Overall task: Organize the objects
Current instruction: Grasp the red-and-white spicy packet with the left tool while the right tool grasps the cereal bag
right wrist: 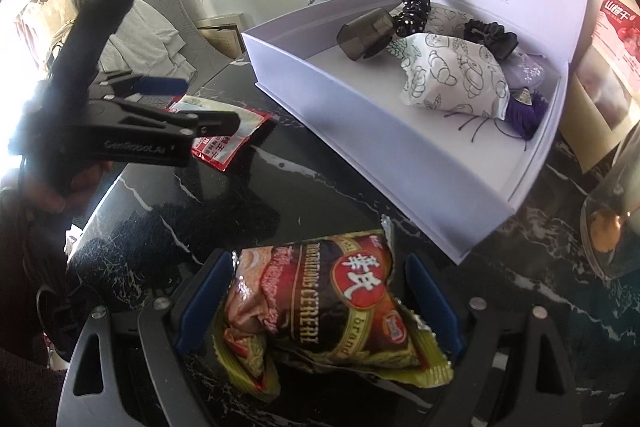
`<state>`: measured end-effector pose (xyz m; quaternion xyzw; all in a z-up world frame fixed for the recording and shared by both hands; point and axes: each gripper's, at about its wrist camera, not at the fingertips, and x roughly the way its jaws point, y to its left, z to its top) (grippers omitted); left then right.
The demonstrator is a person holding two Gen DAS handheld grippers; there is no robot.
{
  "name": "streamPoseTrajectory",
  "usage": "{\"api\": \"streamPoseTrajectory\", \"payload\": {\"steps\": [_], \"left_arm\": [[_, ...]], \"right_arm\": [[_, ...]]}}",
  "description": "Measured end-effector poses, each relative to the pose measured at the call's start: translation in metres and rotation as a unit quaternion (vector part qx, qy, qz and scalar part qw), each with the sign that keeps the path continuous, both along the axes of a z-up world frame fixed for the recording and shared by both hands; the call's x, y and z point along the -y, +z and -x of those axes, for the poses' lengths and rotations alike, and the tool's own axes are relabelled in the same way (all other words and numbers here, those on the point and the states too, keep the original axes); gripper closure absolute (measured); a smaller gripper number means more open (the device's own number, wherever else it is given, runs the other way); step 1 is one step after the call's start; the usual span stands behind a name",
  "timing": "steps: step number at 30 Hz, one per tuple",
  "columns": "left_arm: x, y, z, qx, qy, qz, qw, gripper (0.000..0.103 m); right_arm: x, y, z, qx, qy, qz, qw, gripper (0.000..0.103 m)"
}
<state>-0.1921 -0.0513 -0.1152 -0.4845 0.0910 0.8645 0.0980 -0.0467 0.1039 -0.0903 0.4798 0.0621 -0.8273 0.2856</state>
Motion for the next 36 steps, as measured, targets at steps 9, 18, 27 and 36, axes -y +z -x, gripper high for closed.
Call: {"api": "streamPoseTrajectory", "payload": {"steps": [9,18,27,36], "left_arm": [[0.020,-0.021,-0.001,0.041,0.013,-0.054,0.9976,0.014],[0.018,-0.020,-0.042,0.055,0.036,-0.054,0.9964,0.015],[0.003,-0.015,-0.096,0.068,0.016,-0.045,0.9965,0.014],[-0.001,-0.012,-0.130,0.075,-0.017,-0.022,0.9968,0.011]], "right_arm": [[0.000,0.000,0.003,0.001,0.001,0.001,1.000,0.014],[-0.005,0.000,0.001,0.005,-0.004,0.001,1.000,0.014],[-0.015,0.003,-0.014,0.000,0.000,-0.003,1.000,0.014],[-0.016,0.006,-0.031,-0.003,0.016,0.006,1.000,0.014]]}}
